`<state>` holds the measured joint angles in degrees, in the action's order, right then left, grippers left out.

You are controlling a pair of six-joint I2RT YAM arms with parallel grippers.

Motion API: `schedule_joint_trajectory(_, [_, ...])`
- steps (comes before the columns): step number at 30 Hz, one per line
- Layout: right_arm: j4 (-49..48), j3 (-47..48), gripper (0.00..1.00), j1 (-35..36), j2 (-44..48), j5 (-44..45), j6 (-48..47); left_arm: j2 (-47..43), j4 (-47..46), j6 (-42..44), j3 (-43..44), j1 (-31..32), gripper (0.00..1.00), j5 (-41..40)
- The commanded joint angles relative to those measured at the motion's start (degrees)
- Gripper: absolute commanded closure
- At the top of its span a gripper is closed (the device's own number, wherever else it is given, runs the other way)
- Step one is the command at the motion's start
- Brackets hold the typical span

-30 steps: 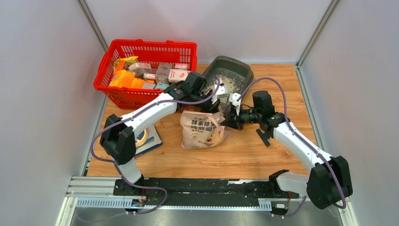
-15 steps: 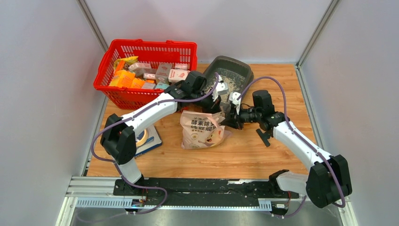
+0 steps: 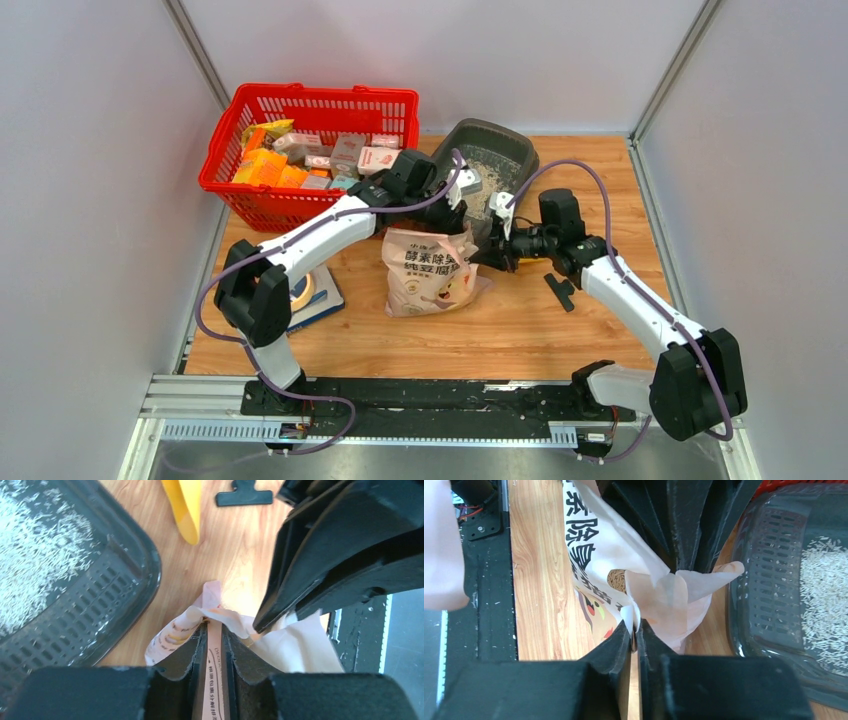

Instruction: Fill the litter box with clean litter

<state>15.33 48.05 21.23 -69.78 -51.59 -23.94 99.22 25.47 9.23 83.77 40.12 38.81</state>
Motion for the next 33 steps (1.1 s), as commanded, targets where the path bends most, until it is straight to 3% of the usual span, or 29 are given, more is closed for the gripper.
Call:
schedule_joint_trajectory(1, [-4.87, 1.17, 0.83, -0.58, 0.52, -0.09, 1.27, -2.01, -0.78, -2.64, 2.01, -1.27, 0.75, -5.40])
schedule_joint_trajectory(7, [-10.14, 0.29, 0.62, -0.14, -0.88, -0.88, 4.87, -1.14, 1.15, -2.55, 3.15, -1.53, 0.71, -9.98])
schedule_joint_trajectory(12, [-14.54, -0.06, 0.59, 1.35, -2.90, -0.17, 6.63, -1.05, 1.42, -4.57, 3.33, -2.85, 0.65, -11.73])
schedule_joint_trajectory(14, [-14.81, 0.02, 0.62, 2.05, -3.34, -0.35, 7.15, -0.61, 1.33, -5.19, 3.42, -2.94, 0.65, -11.74])
schedule_joint_trajectory(15, [-14.81, 0.02, 0.71, 2.32, -3.61, -0.52, 7.24, -0.43, 0.98, -5.37, 3.42, -3.11, 0.64, -11.48])
schedule_joint_trajectory(18, [-14.81, 0.02, 0.85, 2.58, -3.17, -1.14, 7.77, 1.06, -0.07, -6.77, 3.94, -3.03, 0.64, -10.69])
schedule_joint_trajectory(21, [-14.46, -0.24, 0.91, 2.58, -2.73, -1.40, 7.77, 2.55, -1.21, -8.27, 4.56, -3.12, 0.64, -9.64])
schedule_joint_trajectory(33, [-13.93, -1.30, 0.94, 2.50, -1.41, 0.35, 7.86, 5.02, -4.30, -11.70, 5.79, -1.62, 0.65, 5.56])
